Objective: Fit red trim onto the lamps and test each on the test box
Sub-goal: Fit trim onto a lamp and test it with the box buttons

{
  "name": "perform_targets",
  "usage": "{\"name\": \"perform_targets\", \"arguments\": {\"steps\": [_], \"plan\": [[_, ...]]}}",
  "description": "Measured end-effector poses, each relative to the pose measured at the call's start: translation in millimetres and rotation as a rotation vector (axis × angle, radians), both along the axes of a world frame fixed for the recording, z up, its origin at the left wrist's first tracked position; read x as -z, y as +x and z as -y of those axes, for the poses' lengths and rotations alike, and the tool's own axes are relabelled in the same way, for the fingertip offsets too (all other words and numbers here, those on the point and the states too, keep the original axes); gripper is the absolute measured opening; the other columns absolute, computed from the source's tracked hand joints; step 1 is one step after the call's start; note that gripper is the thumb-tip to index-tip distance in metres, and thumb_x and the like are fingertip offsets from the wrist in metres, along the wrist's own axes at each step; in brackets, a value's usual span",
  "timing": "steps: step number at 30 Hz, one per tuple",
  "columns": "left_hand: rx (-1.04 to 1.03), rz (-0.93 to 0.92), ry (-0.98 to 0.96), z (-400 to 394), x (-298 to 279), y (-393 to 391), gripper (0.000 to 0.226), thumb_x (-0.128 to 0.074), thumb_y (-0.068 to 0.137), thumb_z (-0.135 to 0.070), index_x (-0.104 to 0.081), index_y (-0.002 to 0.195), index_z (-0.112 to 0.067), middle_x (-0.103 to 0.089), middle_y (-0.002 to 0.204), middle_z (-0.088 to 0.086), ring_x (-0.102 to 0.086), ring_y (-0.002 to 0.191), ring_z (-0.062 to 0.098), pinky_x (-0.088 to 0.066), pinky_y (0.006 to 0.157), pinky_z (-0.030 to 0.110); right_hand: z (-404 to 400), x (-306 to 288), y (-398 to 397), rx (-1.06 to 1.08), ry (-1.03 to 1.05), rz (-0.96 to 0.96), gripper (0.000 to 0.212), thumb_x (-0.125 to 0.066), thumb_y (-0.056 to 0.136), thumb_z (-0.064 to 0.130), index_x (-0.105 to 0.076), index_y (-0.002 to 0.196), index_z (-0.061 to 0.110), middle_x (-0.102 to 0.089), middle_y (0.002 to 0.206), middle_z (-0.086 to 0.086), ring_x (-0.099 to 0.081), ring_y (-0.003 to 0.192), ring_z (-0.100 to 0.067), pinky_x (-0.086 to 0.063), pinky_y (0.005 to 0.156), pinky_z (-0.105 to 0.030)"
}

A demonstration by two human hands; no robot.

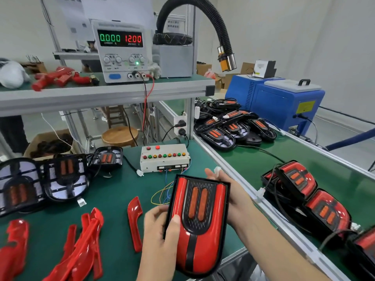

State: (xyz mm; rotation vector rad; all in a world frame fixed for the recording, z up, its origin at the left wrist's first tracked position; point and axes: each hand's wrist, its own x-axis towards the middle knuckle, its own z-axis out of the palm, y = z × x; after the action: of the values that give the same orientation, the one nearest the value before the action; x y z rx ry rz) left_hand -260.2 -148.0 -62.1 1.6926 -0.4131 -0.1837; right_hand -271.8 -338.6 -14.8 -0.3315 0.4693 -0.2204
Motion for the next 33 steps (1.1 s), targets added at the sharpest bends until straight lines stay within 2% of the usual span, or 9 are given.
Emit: {"name": "perform_targets", "arguments": {"steps": [5,10,12,15,18,21,23,27,33], "plan": [[0.216,-0.215,-0.117,-5,-2,10,0.018,-0.060,0.095,-0.044,-0.077,0.100,-0.042,-0.079,0.095,0.003,-0.074,0.093,0.023,-0.056,0.076,0.020,0,-4,-1,-0.057,-0.158,-0.176,0.040,-0.049,0.104,0.027,-0.072,0.093,-0.004,-0.071,0.082,-0.012,-0.066,0.066,-0.028,-0.062,0.055,-0.037],[0.399,-0.341,-0.280,-13,-12,26,0.048,-0.077,0.069,-0.049,-0.078,0.110,-0.025,-0.077,0.108,0.015,-0.076,0.095,0.027,-0.059,0.077,0.028,-3,-23,-9,-0.346,-0.377,-0.210,0.040,-0.054,0.096,0.019,-0.072,0.064,0.002,-0.070,0.064,-0.014,-0.068,0.049,-0.026,-0.058,0.048,-0.029],[0.493,-0.274,-0.235,-17,-21,32,0.050,-0.079,0.071,-0.048,-0.078,0.112,-0.019,-0.077,0.107,0.015,-0.073,0.094,0.025,-0.058,0.081,0.031,-10,-40,-13,-0.653,-0.419,-0.080,0.022,-0.063,0.084,0.021,-0.077,0.075,0.006,-0.075,0.076,-0.008,-0.073,0.067,-0.021,-0.060,0.067,-0.026],[0.661,-0.115,-0.060,-21,-47,43,0.043,-0.077,0.079,-0.041,-0.077,0.110,-0.011,-0.074,0.108,0.016,-0.068,0.097,0.025,-0.052,0.091,0.044,-18,-46,-21,-0.871,-0.418,0.048,0.028,-0.078,0.084,0.027,-0.076,0.112,0.019,-0.065,0.111,0.003,-0.058,0.101,-0.013,-0.037,0.101,-0.027],[0.851,0.104,0.139,-25,-83,55,0.033,-0.073,0.090,-0.026,-0.075,0.121,-0.015,-0.068,0.135,0.004,-0.060,0.129,0.021,-0.048,0.109,0.045,-24,-38,-26,-0.968,-0.397,0.040,0.016,-0.056,0.103,0.021,-0.060,0.117,0.017,-0.054,0.093,0.002,-0.048,0.079,-0.010,-0.033,0.078,-0.024],[0.910,0.298,0.412,-30,-112,63,0.032,-0.075,0.086,-0.040,-0.074,0.118,-0.042,-0.076,0.112,-0.012,-0.072,0.105,0.013,-0.057,0.094,0.038,-18,-40,-19,-1.002,-1.042,-0.112,0.022,-0.050,0.105,0.006,-0.069,0.093,0.010,-0.071,0.068,0.006,-0.064,0.054,-0.003,-0.053,0.056,-0.017],[0.908,0.483,0.540,-30,-120,65,0.033,-0.074,0.082,-0.052,-0.072,0.115,-0.050,-0.067,0.106,-0.021,-0.067,0.098,0.006,-0.054,0.088,0.029,-12,-49,-17,-1.078,-1.234,-0.099,0.024,-0.054,0.104,0.007,-0.072,0.090,0.013,-0.073,0.069,0.008,-0.066,0.055,-0.002,-0.055,0.055,-0.018],[0.875,0.627,0.676,-21,-128,60,0.040,-0.068,0.078,-0.066,-0.066,0.114,-0.051,-0.042,0.131,-0.035,-0.050,0.118,-0.010,-0.040,0.102,0.017,-9,-57,-8,-1.227,-1.411,-0.112,0.030,-0.052,0.104,0.004,-0.069,0.082,0.015,-0.070,0.066,0.011,-0.064,0.056,-0.001,-0.055,0.059,-0.017],[0.841,0.629,0.800,-11,-135,63,0.038,-0.064,0.080,-0.067,-0.059,0.110,-0.044,-0.066,0.100,-0.028,-0.060,0.093,-0.010,-0.051,0.082,0.019,4,-64,-2,-1.275,-1.303,-0.108,0.030,-0.047,0.105,0.006,-0.067,0.083,0.013,-0.071,0.068,0.008,-0.067,0.059,-0.002,-0.055,0.058,-0.018]]}}
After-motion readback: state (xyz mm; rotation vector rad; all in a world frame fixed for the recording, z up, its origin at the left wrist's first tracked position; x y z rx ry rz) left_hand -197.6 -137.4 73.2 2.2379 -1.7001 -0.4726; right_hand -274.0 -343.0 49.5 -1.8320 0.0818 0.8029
